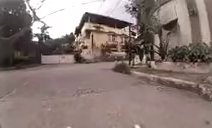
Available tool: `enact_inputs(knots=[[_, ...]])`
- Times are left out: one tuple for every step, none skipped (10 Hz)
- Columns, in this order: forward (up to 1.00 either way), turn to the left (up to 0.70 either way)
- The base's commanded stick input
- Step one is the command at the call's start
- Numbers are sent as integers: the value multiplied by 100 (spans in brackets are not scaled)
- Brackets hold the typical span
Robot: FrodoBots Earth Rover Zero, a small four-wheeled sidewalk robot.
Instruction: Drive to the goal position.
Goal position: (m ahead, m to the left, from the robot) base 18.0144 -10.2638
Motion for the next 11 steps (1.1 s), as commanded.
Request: enact_inputs(knots=[[100, 3], [100, 3], [100, 3], [100, 3], [100, 3], [100, 3], [100, 3], [100, 3], [100, 3], [100, 3], [100, 3]])
